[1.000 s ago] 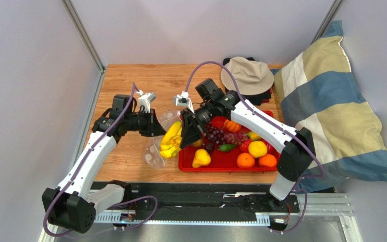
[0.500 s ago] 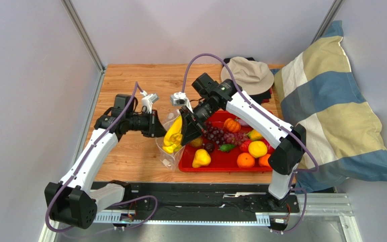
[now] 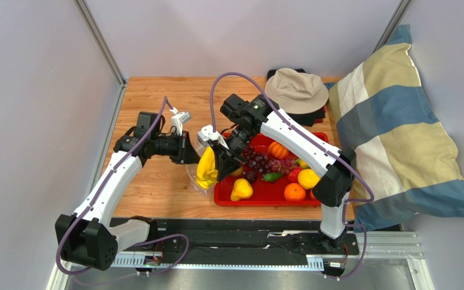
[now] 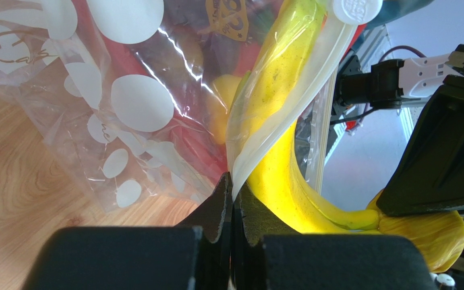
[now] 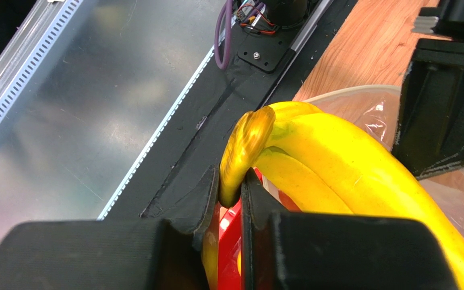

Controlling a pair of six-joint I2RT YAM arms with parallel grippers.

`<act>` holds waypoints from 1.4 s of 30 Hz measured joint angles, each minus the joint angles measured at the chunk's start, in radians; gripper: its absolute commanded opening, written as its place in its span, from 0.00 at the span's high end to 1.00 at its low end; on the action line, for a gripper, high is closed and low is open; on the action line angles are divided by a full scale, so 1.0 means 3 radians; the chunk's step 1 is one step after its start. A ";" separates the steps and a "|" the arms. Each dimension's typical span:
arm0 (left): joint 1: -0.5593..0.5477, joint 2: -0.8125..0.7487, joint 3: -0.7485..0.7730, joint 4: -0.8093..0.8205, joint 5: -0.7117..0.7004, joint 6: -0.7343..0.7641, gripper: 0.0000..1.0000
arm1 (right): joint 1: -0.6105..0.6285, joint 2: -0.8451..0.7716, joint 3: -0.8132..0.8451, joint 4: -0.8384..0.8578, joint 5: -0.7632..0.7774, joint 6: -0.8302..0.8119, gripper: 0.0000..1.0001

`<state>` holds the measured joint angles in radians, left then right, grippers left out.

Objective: Place the food in the zip-top bag and seal the zipper
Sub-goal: Place the fake fruit in the zipper food storage bag.

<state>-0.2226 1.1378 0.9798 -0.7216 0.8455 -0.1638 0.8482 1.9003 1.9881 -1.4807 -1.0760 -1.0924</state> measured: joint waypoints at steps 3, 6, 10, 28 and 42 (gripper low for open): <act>0.0000 0.0017 0.0019 -0.0003 0.0042 0.0020 1.00 | 0.0029 0.0000 -0.0013 -0.0011 -0.0005 -0.0051 1.00; 0.0000 0.0018 0.0023 -0.0004 0.0069 0.0047 1.00 | 0.0031 0.0001 -0.0039 -0.0011 -0.0064 -0.0052 1.00; 0.0000 0.0011 0.0042 -0.0086 0.0039 0.0188 1.00 | -0.0070 0.0058 -0.0034 -0.0015 -0.0270 0.0045 1.00; -0.0009 -0.0095 0.0081 -0.0347 0.0287 0.0470 1.00 | -0.0240 0.0210 -0.0281 0.0031 -0.0949 0.0314 1.00; -0.0079 -0.0168 0.0090 -0.0467 0.0739 0.0439 1.00 | -0.0178 -0.0174 -0.0706 0.0861 -0.0038 0.1040 1.00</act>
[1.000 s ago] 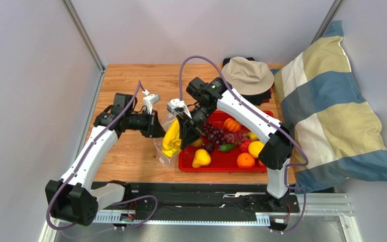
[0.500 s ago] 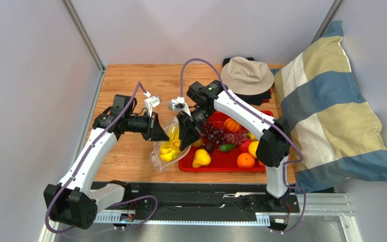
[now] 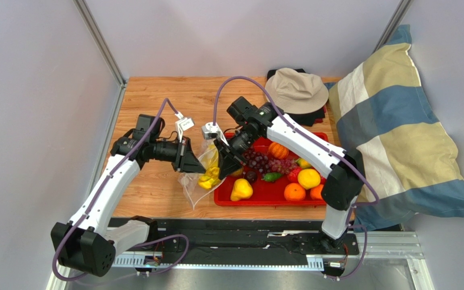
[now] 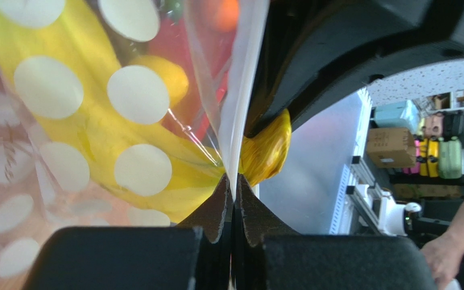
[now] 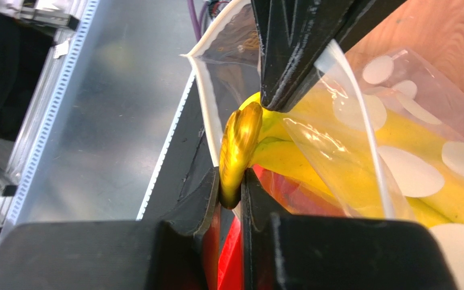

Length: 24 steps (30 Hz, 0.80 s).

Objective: Place the food in the zip-top bag and seal the zipper
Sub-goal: Place the fake fruit in the zipper food storage bag.

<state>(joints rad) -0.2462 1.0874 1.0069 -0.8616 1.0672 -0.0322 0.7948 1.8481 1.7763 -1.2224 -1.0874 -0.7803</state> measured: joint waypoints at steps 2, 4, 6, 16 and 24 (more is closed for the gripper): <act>0.0000 0.0042 0.0001 0.0006 0.0013 -0.0084 1.00 | 0.0045 -0.0188 -0.0189 0.0284 0.0163 0.0210 1.00; 0.0005 0.0080 0.0001 0.0043 0.0020 -0.0202 1.00 | 0.0120 -0.0355 -0.0345 0.0514 0.0393 0.0304 1.00; 0.0009 0.0098 0.0001 0.0104 0.0019 -0.0333 1.00 | 0.0205 -0.0430 -0.0407 0.0645 0.0589 0.0348 1.00; 0.0033 0.0168 0.0033 0.0468 -0.0004 -0.1015 1.00 | 0.0540 -0.0443 -0.0448 0.1047 0.1480 0.0643 0.40; 0.0258 0.0215 0.0013 0.0655 -0.0005 -0.1211 1.00 | 0.0366 -0.0669 -0.0580 0.1362 0.1666 0.1411 0.41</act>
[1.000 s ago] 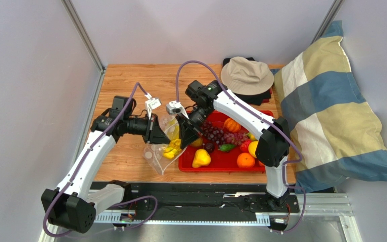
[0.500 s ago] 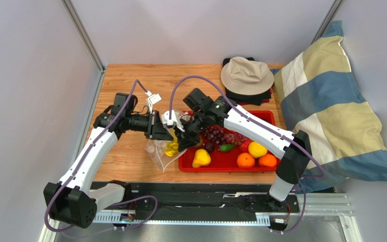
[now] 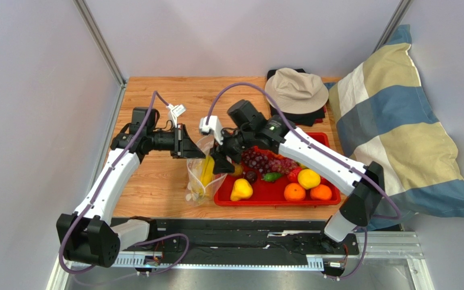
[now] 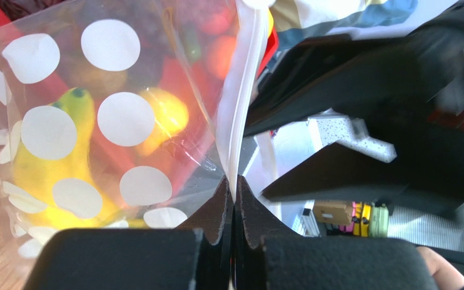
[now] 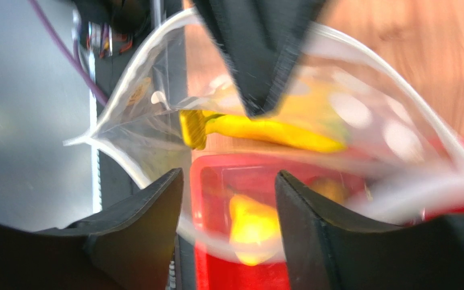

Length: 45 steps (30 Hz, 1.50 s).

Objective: Place the food in the zip-top bag and seal the zipper
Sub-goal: Place the fake fruit in the zipper food storage bag, then adjust the zipper food storage bag at the center of the board.

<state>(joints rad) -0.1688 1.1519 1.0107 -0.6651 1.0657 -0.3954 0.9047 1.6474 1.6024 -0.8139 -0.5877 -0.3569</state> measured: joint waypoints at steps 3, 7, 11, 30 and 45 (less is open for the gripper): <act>0.0022 0.0085 0.0000 0.0004 0.0000 0.0017 1.00 | -0.0221 -0.0201 -0.0118 0.0137 0.0019 0.0456 0.43; 0.0022 0.0121 0.0000 0.0003 -0.0008 0.0027 1.00 | -0.0572 -0.0286 -0.0206 0.0284 0.0047 0.1012 0.40; 0.0022 0.0121 0.0000 0.0011 -0.0046 0.0024 1.00 | -0.0783 -0.0263 -0.0281 0.0328 0.0103 0.1369 0.34; 0.0020 -0.0130 0.0272 -0.0556 -0.0890 0.0401 0.69 | -0.0603 0.0346 0.0066 0.0472 -0.0575 0.1872 1.00; 0.0023 -0.0271 0.0501 -0.1083 -0.1734 0.0827 1.00 | -0.0580 0.0547 0.0497 0.0315 -0.0894 0.1492 1.00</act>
<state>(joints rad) -0.1619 1.0706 1.1610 -0.9901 0.5453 -0.1474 0.7307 1.8114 1.7515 -0.7193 -0.8558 0.0906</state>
